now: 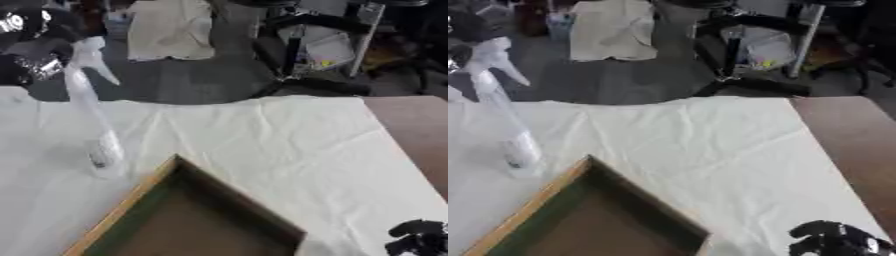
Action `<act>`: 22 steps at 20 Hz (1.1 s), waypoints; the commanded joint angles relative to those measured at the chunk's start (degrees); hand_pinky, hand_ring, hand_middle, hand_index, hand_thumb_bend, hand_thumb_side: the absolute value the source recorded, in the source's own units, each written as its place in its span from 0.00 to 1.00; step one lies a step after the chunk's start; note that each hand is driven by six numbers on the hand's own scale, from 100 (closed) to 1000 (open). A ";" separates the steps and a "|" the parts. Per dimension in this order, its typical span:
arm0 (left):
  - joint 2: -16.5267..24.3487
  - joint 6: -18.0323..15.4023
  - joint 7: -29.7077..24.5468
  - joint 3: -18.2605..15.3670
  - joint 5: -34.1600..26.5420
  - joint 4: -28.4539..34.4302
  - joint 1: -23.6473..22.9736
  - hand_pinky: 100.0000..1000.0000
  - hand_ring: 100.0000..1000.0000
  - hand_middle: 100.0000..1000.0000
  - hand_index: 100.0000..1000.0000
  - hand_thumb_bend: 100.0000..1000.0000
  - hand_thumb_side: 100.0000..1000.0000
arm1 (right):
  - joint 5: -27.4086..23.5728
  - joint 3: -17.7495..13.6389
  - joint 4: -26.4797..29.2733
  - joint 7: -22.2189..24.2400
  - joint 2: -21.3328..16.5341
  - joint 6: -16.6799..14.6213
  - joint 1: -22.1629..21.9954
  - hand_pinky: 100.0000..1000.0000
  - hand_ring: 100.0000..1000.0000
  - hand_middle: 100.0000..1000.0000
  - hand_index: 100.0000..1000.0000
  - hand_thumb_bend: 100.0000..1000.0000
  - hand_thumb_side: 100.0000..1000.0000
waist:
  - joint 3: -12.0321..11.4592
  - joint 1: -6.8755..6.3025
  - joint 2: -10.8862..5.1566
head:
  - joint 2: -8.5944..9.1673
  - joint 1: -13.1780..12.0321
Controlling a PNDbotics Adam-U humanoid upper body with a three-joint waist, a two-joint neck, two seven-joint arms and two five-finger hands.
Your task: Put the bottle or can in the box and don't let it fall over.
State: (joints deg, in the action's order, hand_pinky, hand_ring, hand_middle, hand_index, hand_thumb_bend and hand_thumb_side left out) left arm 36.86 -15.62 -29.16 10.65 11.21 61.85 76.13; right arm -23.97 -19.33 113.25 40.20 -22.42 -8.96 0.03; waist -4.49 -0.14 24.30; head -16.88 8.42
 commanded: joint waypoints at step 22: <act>1.16 0.74 0.35 -1.20 -0.46 0.02 1.89 0.93 0.80 0.82 0.91 0.00 0.45 | 3.69 0.21 1.34 0.22 0.90 0.29 0.43 0.81 0.68 0.74 0.80 0.00 0.78 | 0.04 0.08 0.93 | 1.36 -0.39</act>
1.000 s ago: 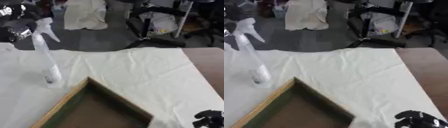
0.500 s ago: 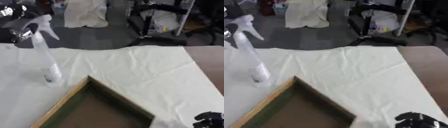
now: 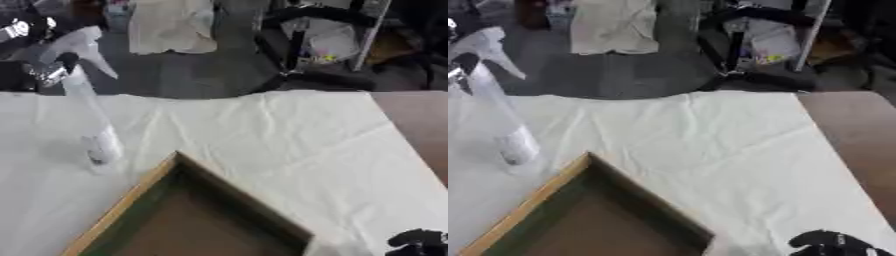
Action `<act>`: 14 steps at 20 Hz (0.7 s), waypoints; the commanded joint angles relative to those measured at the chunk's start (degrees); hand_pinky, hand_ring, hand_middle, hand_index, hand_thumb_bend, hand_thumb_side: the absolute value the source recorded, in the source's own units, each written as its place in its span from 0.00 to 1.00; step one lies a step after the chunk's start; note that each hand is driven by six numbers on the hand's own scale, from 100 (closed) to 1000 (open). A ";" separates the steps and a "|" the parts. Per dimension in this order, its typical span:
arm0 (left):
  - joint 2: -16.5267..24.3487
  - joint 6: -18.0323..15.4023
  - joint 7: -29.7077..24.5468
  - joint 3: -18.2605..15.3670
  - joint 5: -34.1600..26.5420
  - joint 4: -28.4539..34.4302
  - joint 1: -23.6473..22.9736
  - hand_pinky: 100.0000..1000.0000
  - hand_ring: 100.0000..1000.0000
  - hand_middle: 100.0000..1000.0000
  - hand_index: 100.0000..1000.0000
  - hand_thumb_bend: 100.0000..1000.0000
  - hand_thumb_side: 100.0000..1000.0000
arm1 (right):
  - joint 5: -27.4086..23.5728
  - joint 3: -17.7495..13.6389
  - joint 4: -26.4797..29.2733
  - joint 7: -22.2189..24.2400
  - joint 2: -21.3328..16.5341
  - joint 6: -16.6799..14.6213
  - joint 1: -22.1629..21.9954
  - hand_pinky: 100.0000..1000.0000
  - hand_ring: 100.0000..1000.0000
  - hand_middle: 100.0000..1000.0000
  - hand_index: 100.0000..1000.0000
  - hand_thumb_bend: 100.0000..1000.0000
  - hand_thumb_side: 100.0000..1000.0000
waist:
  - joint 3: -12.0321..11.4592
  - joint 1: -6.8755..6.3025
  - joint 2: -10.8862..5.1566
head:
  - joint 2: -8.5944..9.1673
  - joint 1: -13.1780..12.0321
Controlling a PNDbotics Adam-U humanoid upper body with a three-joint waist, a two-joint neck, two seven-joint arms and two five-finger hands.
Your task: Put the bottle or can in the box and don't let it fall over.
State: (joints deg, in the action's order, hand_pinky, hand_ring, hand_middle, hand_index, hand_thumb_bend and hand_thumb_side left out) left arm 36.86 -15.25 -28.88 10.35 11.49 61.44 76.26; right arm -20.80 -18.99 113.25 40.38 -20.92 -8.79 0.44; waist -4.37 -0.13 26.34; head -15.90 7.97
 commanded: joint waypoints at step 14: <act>1.04 1.84 0.41 -0.91 -2.39 0.30 1.76 0.87 0.62 0.78 0.88 0.00 0.37 | 1.58 0.11 1.34 0.36 0.08 0.63 0.03 0.82 0.69 0.74 0.80 0.00 0.80 | -0.06 0.04 -0.89 | 0.68 -0.04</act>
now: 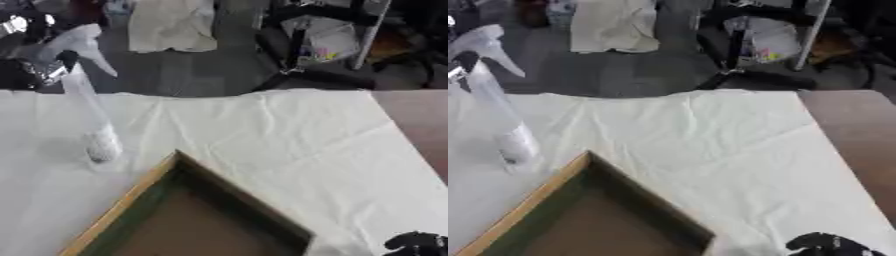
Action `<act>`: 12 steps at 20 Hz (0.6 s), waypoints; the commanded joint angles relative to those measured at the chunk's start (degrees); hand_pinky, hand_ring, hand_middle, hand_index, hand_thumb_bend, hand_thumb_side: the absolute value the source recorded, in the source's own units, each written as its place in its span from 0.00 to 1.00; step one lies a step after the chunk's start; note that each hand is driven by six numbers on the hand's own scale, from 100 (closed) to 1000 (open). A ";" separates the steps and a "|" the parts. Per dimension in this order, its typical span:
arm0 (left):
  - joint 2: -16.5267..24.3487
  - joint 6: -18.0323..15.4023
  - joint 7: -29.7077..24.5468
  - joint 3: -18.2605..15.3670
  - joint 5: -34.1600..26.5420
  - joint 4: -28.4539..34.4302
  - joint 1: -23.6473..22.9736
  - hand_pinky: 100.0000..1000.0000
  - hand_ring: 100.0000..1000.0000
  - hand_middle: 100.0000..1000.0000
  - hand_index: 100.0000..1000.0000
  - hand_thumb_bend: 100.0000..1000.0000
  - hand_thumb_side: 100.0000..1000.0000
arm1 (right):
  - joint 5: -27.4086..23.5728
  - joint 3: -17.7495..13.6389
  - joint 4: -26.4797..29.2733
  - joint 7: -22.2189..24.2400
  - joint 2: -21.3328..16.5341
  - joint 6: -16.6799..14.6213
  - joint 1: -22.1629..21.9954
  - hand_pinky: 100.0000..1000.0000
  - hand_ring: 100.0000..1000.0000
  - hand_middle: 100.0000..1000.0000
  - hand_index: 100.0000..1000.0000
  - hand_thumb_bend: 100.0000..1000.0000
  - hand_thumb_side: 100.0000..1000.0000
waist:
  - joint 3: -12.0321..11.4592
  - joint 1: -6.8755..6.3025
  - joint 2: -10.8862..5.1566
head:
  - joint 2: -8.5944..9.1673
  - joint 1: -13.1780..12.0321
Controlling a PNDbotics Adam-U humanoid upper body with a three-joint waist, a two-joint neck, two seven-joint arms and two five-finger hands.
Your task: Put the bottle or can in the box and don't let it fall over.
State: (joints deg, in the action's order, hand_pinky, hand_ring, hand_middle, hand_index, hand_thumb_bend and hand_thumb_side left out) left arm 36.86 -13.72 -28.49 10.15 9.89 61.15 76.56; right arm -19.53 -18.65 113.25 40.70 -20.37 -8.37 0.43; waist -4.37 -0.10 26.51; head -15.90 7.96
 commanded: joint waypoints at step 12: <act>0.54 1.21 -0.39 -0.65 -1.70 -0.04 1.55 0.82 0.51 0.69 0.81 0.00 0.32 | 0.91 -0.26 1.34 0.17 0.15 0.70 0.08 0.82 0.69 0.74 0.80 0.00 0.82 | 0.09 0.01 -0.87 | 0.84 -0.12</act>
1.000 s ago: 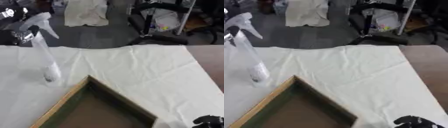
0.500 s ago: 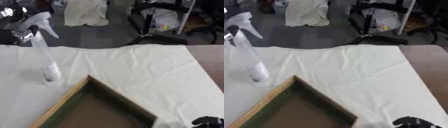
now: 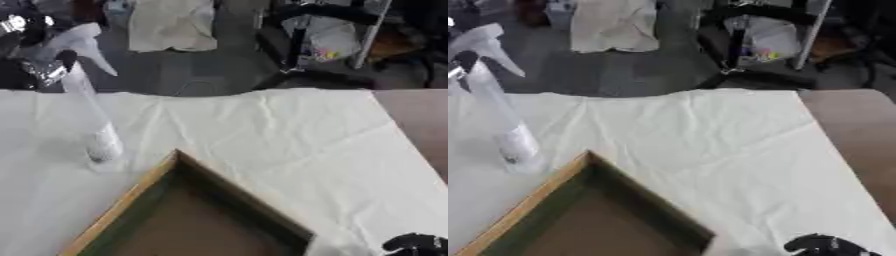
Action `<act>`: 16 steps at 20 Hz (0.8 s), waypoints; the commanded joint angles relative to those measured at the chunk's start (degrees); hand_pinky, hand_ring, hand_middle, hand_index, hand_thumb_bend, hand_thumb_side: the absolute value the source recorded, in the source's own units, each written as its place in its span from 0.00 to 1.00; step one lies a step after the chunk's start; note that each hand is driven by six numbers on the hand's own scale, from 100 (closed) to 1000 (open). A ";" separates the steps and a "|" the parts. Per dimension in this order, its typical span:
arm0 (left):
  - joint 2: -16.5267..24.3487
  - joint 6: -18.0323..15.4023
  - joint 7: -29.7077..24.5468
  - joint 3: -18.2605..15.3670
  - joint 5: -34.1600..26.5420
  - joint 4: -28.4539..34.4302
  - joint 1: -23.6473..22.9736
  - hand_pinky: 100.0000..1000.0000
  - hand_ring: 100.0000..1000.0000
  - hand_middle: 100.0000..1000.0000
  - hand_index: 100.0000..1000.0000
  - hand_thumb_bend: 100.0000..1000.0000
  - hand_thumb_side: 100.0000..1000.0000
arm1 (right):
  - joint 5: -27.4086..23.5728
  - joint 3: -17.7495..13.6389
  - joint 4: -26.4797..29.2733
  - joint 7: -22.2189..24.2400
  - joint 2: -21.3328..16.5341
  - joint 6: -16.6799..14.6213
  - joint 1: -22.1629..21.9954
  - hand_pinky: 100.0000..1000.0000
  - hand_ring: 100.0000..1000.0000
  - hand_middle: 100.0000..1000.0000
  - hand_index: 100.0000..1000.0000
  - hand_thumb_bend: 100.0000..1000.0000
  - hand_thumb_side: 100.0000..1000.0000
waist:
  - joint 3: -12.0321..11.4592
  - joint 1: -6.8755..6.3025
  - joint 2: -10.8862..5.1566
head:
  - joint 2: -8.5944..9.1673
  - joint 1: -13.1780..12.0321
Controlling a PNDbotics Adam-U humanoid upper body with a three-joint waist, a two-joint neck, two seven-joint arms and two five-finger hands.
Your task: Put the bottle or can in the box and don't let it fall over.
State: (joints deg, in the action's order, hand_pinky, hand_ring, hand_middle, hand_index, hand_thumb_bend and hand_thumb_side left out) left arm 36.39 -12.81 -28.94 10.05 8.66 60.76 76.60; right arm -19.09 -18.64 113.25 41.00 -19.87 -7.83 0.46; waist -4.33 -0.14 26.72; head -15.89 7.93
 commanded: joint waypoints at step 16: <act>0.58 1.82 1.46 -0.60 -2.89 0.23 1.88 0.78 0.46 0.63 0.77 0.00 0.31 | 1.07 -0.08 1.34 0.40 0.09 0.67 0.05 0.82 0.69 0.74 0.81 0.00 0.84 | -0.01 0.12 -1.15 | 0.75 0.03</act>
State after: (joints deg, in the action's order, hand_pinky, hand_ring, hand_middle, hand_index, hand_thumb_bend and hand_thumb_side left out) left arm 35.85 -11.13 -27.74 10.04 6.30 60.41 76.91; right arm -18.39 -18.62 113.25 41.42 -19.34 -7.39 0.46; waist -4.32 -0.03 26.78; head -15.87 7.76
